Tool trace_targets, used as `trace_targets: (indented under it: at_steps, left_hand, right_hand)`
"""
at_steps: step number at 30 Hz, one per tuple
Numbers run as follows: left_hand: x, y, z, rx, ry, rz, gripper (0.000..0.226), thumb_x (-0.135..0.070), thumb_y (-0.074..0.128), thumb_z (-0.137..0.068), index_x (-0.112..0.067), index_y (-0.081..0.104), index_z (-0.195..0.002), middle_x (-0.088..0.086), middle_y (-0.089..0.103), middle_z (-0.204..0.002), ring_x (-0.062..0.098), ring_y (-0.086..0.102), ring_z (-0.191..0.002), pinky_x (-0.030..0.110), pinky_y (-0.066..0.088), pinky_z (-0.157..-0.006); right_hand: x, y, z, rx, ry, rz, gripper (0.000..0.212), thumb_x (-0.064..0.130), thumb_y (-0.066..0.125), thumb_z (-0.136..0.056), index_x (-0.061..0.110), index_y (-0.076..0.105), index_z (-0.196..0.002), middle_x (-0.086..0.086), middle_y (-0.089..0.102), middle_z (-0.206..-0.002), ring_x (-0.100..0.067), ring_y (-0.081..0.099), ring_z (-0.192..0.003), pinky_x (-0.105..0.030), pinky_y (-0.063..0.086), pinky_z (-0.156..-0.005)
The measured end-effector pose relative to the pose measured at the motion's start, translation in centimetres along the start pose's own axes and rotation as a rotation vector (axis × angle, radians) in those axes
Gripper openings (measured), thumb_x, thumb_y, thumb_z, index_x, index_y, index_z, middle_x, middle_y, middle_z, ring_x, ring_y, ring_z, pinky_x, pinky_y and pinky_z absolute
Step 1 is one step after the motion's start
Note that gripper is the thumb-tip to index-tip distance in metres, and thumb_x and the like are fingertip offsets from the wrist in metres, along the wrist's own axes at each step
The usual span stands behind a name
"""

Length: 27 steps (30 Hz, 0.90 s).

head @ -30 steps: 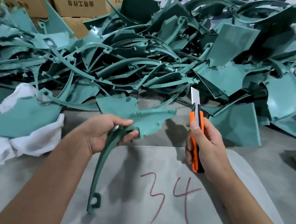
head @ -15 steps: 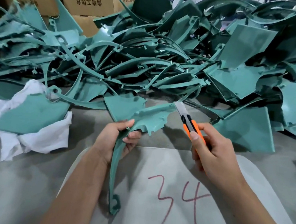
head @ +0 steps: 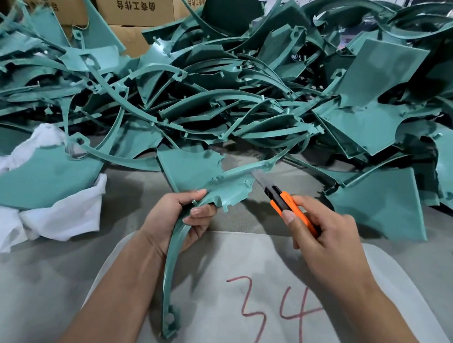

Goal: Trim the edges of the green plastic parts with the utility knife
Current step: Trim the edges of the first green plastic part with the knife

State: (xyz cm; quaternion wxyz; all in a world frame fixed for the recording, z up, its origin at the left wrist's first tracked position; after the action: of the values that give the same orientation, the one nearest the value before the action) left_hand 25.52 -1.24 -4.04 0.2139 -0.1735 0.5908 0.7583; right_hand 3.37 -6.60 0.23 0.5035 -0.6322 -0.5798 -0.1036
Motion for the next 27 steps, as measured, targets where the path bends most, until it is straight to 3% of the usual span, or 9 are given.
trace_targets:
  at_steps: [5,17,22,27]
  left_hand:
    - [0.1,0.1,0.0,-0.009,0.001,0.004,0.02,-0.001,0.042,-0.091,-0.002,0.05,-0.108,0.011,0.062,-0.086,0.005,0.041,-0.04,0.01,0.03,-0.033]
    - [0.0,-0.1,0.4,-0.028,-0.025,-0.071,0.021,-0.001,0.042,-0.089,0.001,0.053,-0.107,0.008,0.054,-0.082,0.004,0.042,-0.042,0.009,0.029,-0.033]
    - [-0.4,-0.2,0.6,-0.029,0.008,-0.098,0.019,0.0,0.042,-0.09,-0.001,0.054,-0.105,0.007,0.055,-0.081,0.005,0.041,-0.042,0.01,0.028,-0.033]
    - [-1.8,-0.5,1.1,-0.017,0.084,-0.139,0.029,-0.002,0.044,-0.09,-0.01,0.045,-0.117,0.009,0.051,-0.09,0.005,0.042,-0.041,0.011,0.031,-0.032]
  right_hand:
    - [0.3,-0.1,0.0,-0.004,-0.052,0.017,0.014,0.036,0.058,-0.106,0.038,0.068,-0.115,0.003,0.056,-0.066,-0.022,0.052,-0.052,-0.036,0.04,-0.048]
    - [-0.3,-0.4,-0.2,-0.073,0.012,0.196,0.015,0.037,0.06,-0.102,0.037,0.068,-0.115,0.009,0.054,-0.057,-0.018,0.049,-0.05,-0.032,0.038,-0.047]
    - [0.7,0.3,0.0,0.053,-0.081,0.09,0.017,0.036,0.059,-0.105,0.042,0.068,-0.117,0.0,0.056,-0.061,-0.023,0.048,-0.048,-0.033,0.039,-0.045]
    - [-1.2,-0.9,-0.3,-0.034,0.028,0.203,0.019,0.039,0.06,-0.1,0.039,0.072,-0.114,0.003,0.057,-0.056,-0.019,0.048,-0.046,-0.035,0.041,-0.044]
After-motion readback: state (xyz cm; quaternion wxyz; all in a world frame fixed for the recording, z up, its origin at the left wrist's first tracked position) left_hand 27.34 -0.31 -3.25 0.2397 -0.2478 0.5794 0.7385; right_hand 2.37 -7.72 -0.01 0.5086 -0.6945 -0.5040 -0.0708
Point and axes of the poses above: each hand's wrist, its own z-axis away from the middle knuckle, its own y-axis out of the palm, x = y × z, the point moved 7 cm from there along -z, towards the middle knuckle
